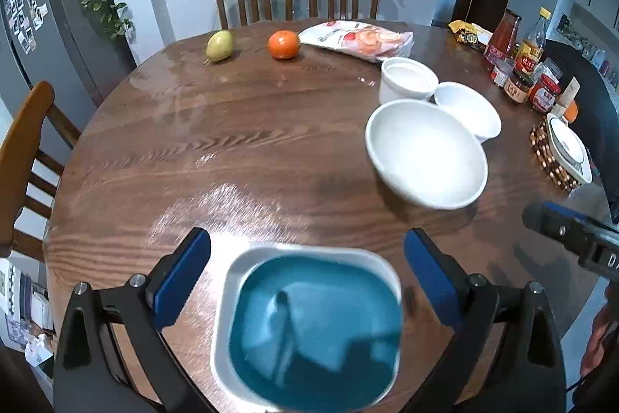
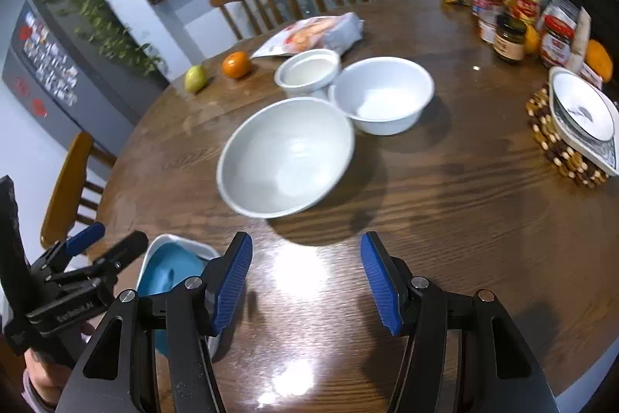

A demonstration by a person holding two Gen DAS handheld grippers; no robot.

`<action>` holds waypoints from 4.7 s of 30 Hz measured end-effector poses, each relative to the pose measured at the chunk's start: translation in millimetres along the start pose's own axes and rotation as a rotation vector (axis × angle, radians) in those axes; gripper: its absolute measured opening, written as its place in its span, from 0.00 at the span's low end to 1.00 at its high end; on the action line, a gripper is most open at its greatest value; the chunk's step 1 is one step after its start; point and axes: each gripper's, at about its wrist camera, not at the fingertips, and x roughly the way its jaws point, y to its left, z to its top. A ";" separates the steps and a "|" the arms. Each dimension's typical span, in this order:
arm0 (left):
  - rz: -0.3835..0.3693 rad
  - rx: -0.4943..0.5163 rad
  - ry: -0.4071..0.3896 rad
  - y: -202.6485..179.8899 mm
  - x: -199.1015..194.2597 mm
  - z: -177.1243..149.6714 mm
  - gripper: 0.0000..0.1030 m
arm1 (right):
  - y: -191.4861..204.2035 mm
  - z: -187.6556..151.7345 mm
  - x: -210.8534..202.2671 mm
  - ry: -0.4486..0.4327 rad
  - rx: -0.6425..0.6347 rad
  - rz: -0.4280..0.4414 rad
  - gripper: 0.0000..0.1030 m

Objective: Organize plates and bowls

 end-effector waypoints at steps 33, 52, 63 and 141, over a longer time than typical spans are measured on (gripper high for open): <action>0.001 0.023 0.179 -45.5 109.6 51.7 0.49 | -39.1 61.3 86.9 0.118 0.028 0.055 0.51; -0.052 0.072 0.161 -57.2 110.7 52.7 0.14 | -31.0 60.9 96.9 0.150 0.010 0.076 0.15; -0.030 0.077 0.082 -53.8 80.8 53.3 0.13 | -22.2 59.8 75.3 0.111 0.001 0.099 0.15; 0.071 0.042 0.113 42.9 12.0 -63.2 0.17 | 91.3 -55.0 60.9 0.281 -0.153 0.163 0.16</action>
